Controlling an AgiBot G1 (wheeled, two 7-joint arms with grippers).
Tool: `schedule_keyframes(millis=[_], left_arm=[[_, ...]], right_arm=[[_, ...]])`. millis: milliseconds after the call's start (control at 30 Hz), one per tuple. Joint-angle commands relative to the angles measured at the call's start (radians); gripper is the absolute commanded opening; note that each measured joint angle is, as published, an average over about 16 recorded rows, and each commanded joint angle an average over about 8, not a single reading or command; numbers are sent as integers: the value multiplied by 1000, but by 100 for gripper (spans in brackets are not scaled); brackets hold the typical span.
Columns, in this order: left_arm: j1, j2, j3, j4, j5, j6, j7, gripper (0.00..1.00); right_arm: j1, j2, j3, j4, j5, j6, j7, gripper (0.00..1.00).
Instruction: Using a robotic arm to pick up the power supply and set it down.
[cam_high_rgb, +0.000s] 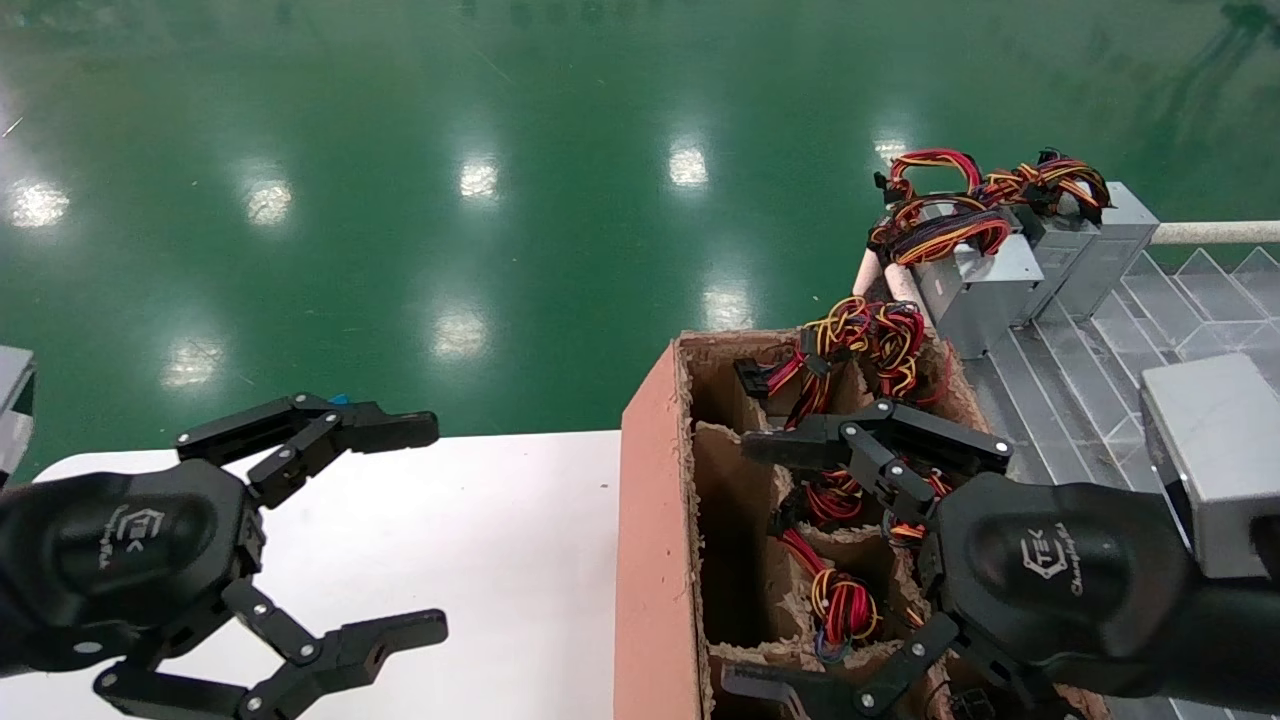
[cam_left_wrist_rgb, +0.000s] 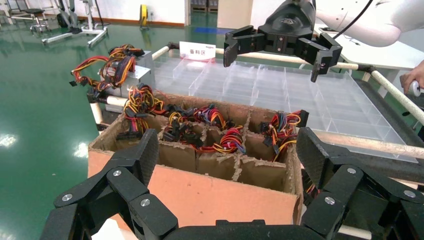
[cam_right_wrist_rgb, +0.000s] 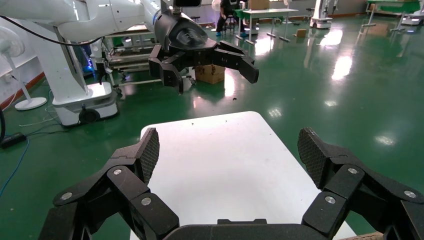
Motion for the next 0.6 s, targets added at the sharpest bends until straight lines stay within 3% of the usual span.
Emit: schedule_keyframes(millis=[33,600], left_arm=[[0,0,0,0,0,0,0,100],[0,0,0,0,0,0,0,100]], right_arm=[[0,0,0,0,0,0,0,100],[0,0,0,0,0,0,0,100]])
